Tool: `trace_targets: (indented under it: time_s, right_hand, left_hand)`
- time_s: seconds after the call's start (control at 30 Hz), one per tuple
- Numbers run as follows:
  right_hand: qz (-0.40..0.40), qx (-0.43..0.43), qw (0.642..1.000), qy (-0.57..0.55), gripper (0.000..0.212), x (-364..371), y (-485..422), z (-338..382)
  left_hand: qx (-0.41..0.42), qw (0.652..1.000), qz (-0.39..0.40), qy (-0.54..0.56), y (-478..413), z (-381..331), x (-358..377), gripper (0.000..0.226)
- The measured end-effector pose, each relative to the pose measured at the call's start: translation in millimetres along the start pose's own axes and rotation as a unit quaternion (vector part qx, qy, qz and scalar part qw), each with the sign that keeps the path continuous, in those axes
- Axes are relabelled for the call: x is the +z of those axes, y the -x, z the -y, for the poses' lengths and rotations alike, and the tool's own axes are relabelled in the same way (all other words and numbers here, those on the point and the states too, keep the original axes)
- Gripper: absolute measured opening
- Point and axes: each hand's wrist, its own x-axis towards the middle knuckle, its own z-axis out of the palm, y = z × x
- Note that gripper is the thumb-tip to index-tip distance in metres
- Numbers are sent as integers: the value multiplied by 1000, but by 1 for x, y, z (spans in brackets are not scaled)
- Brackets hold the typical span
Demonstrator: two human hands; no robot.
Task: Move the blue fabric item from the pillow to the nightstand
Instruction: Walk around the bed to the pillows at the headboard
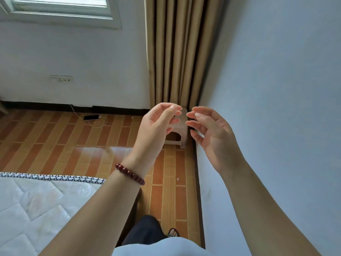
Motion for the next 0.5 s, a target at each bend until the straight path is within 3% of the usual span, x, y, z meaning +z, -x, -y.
trace_targets:
  time_s: [0.5]
  right_hand:
    - [43, 10, 998, -33, 13, 58, -291, 13]
  left_hand:
    - [4, 999, -40, -2, -274, -8, -62, 21]
